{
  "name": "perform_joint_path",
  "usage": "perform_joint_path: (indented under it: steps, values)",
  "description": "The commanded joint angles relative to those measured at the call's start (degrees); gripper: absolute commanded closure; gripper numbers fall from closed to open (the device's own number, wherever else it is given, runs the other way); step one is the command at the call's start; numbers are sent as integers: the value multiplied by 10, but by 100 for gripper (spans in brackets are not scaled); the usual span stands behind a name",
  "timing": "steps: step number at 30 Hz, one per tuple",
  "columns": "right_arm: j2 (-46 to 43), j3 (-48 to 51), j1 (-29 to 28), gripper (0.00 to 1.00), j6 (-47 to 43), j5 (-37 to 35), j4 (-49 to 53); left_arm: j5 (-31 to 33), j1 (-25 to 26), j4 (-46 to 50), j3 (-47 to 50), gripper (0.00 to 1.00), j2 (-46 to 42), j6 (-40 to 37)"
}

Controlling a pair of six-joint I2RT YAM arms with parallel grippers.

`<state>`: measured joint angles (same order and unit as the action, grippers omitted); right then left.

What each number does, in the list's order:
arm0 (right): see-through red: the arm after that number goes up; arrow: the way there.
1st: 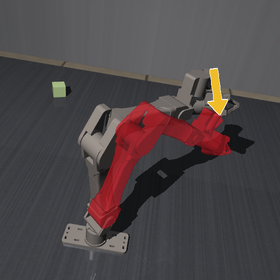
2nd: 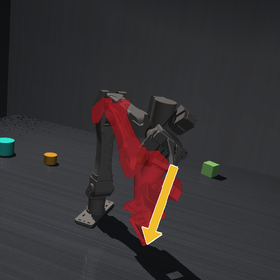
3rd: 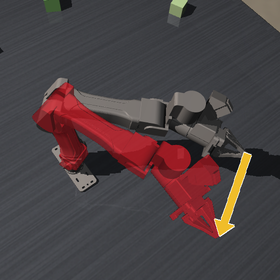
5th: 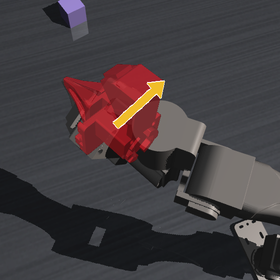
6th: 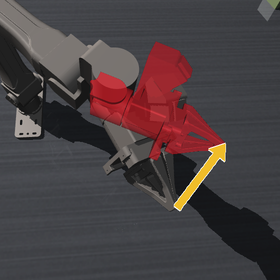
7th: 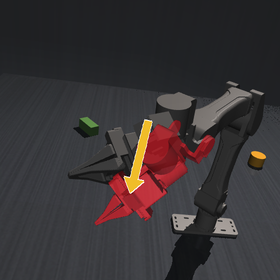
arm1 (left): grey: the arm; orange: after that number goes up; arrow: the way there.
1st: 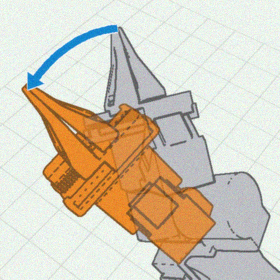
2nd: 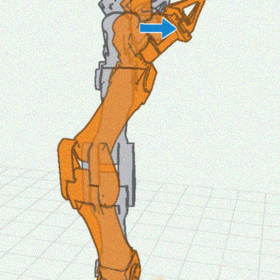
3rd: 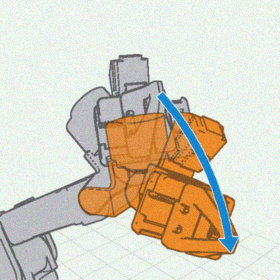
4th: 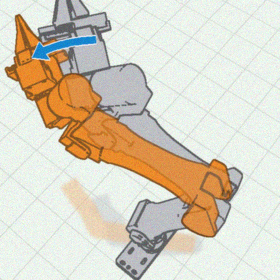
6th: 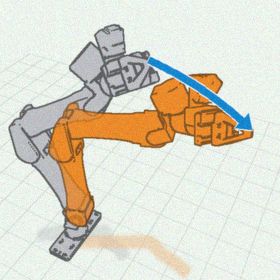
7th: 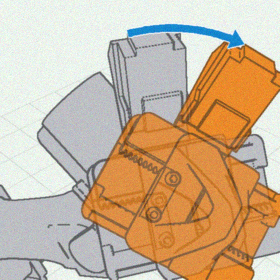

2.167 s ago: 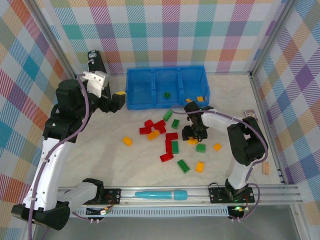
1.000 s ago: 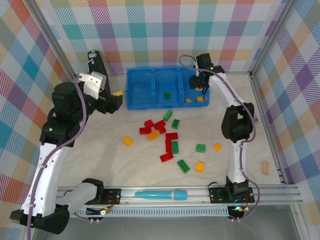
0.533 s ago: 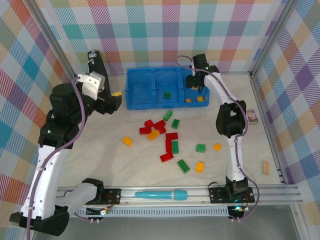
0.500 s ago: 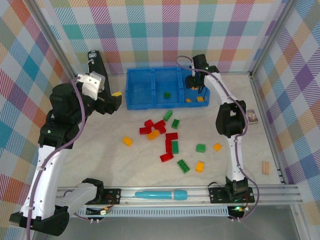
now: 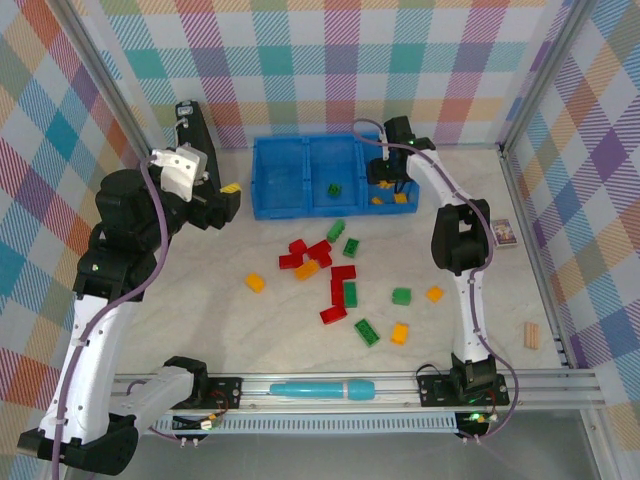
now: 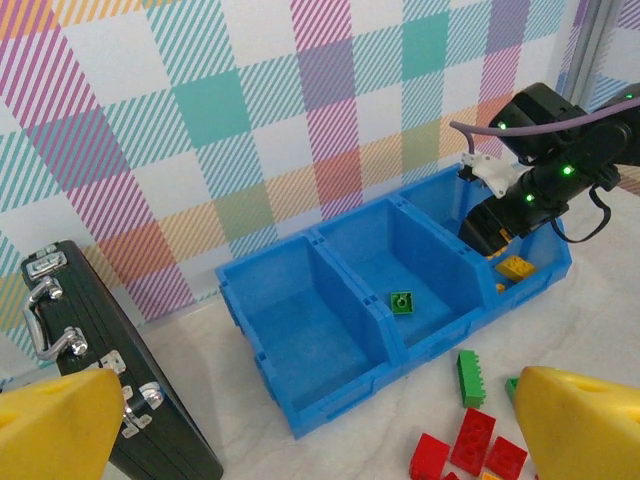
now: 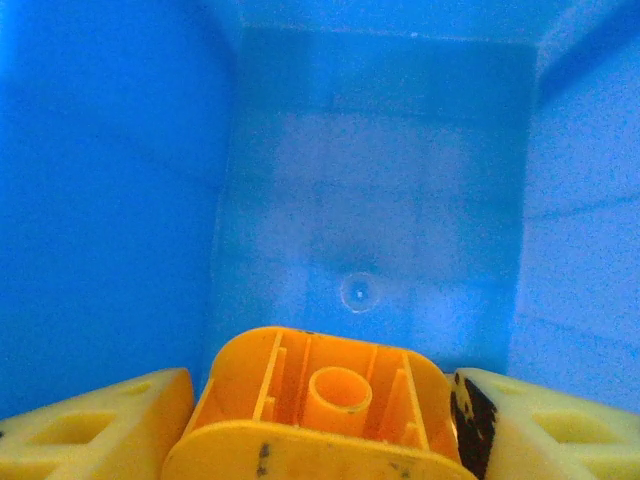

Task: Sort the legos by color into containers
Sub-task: Place the lego in the container, then pick up the lego from the bottom-right of the table.

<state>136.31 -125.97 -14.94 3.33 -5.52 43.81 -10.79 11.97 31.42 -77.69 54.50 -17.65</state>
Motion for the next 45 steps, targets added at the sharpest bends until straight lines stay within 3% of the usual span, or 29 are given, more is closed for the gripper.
perform_joint_path:
  steps: [1,8,14,20,25,29,37,45]
  values:
    - [-33,6,2,30,8,20,3,8,3,2,0,0,-12,-10]
    - [-94,52,1,27,15,27,13,6,3,5,-2,0,-10,-9]
    - [-218,163,-3,26,29,43,10,4,3,5,-3,0,-6,-9]
    - [-384,376,-4,23,91,22,21,-1,3,11,-4,0,3,-15]
    - [-559,597,-1,22,197,10,-34,-3,3,3,6,0,2,-20]
    - [-654,703,-2,23,278,1,-22,-15,3,5,5,0,1,-19]
    - [-728,811,8,24,381,-15,12,-21,4,0,10,0,-5,-16]
    - [-709,843,58,24,395,15,-13,-19,4,-3,14,0,-14,-16]
